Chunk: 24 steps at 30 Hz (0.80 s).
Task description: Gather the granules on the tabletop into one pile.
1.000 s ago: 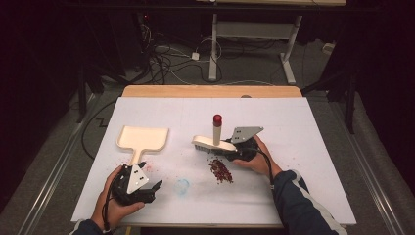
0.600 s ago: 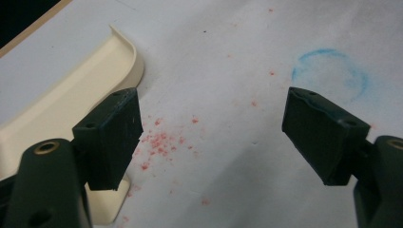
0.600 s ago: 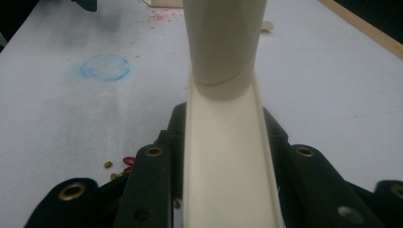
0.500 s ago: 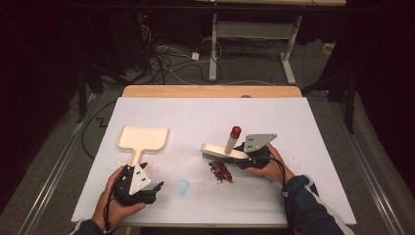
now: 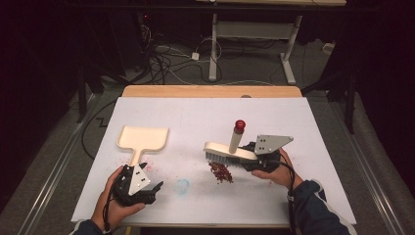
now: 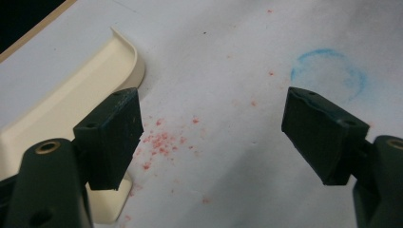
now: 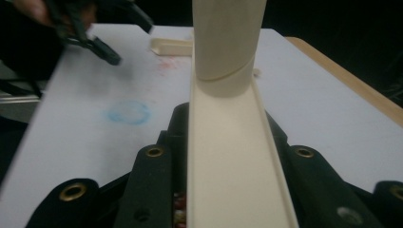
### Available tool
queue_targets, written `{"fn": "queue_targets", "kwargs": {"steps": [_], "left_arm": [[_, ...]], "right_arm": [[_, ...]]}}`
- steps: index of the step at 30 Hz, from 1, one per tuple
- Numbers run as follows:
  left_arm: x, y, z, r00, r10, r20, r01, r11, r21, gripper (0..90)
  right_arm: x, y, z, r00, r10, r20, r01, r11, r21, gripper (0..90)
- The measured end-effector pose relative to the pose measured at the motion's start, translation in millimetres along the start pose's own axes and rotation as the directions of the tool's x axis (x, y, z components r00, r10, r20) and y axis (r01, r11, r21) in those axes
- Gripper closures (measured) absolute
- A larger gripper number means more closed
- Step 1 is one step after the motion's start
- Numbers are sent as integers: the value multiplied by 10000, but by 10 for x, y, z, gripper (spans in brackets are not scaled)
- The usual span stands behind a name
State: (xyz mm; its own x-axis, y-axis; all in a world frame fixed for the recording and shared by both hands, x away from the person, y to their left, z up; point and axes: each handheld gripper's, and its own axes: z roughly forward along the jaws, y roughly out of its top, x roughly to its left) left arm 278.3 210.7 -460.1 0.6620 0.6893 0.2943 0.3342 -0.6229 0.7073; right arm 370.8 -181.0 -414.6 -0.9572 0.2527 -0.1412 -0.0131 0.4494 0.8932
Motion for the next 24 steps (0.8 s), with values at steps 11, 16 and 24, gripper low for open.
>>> {"fn": "queue_targets", "kwargs": {"steps": [11,16,24], "left_arm": [[2,8,-5,10000,67,14,-67,10000,-18,205],[2,4,0,9999,95,67,-95,10000,-19,205],[0,7,-4,9999,125,63,-125,9999,-42,205]], "right_arm": [[458,-96,121,9820,599,-1792,-505,9971,563,674],[457,-198,262,9793,927,-1798,-722,9905,1172,674],[265,-252,260,9858,1264,-1103,-1152,9880,1026,675]]}}
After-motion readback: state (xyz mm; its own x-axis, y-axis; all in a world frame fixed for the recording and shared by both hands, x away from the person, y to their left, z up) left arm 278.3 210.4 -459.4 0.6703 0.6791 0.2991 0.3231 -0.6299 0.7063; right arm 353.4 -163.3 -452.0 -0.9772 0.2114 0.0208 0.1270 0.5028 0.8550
